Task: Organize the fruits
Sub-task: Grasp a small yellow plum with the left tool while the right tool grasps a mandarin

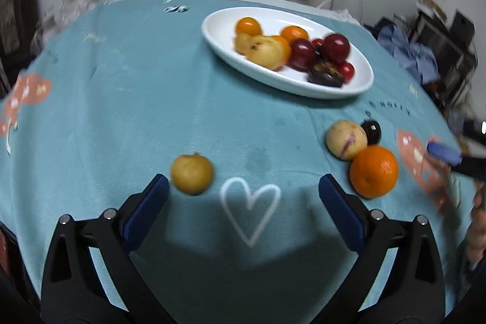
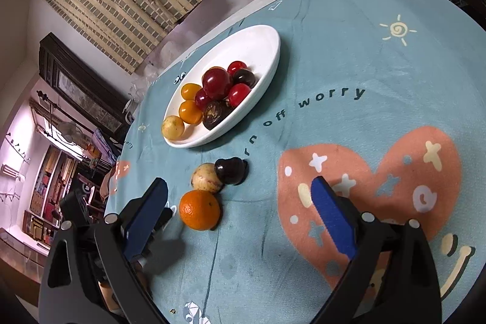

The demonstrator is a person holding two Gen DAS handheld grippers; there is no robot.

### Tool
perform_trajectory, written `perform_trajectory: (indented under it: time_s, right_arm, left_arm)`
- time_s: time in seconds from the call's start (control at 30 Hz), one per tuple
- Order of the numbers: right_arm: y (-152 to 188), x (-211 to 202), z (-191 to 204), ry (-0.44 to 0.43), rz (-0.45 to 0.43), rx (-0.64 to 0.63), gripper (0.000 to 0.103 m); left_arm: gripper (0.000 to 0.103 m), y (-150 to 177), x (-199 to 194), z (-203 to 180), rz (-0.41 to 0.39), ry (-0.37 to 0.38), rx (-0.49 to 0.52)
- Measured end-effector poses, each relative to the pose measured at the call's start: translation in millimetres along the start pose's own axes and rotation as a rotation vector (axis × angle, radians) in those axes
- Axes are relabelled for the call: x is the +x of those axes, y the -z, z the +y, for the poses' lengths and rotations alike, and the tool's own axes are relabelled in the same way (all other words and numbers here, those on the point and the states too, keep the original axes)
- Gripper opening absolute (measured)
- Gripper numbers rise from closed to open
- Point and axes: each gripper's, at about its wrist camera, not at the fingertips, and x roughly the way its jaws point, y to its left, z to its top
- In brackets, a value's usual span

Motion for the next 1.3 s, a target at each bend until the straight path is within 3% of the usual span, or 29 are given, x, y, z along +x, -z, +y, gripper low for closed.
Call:
perform_trajectory:
  time_s: [0.23, 0.4, 0.47, 0.53, 0.57, 0.77, 0.97, 1.3]
  right_arm:
    - [1.6, 3.2, 6.4, 0.016, 0.0, -0.042, 0.095]
    - [3.6, 7.7, 11.5, 0.026, 0.012, -0.073, 0.095]
    - [4.7, 9.4, 13.8, 0.034, 0.014, -0.091, 0.095]
    - [7.6, 12.1, 17.4, 0.034, 0.02, -0.123, 0.095]
    - [9.5, 13.2, 20.5, 0.033, 0.023, -0.143, 0.095]
    - [25.4, 22.6, 42.3, 0.026, 0.056, -0.271, 0.094]
    - [36.3, 35.3, 48.6, 0.044, 0.086, -0.331, 0.07]
    - [42.1, 59.2, 61.7, 0.102, 0.078, -0.407, 0.062]
  left_arm:
    - [0.096, 2.9, -3.7, -0.6, -0.001, -0.01, 0.006]
    - [0.062, 0.3, 0.5, 5.6, 0.007, -0.014, -0.013]
    - [0.053, -1.1, 0.8, 8.3, 0.0, -0.024, -0.016]
    - [0.038, -1.8, 1.5, 9.9, -0.004, -0.037, -0.017]
    - [0.026, -2.6, 2.4, 11.7, -0.003, -0.039, -0.021]
    - [0.026, -3.9, 3.4, 15.9, -0.004, -0.018, -0.037]
    - [0.026, -4.3, 2.9, 13.0, -0.01, -0.023, -0.025]
    - [0.026, -4.1, 3.8, 8.2, -0.003, -0.028, -0.007]
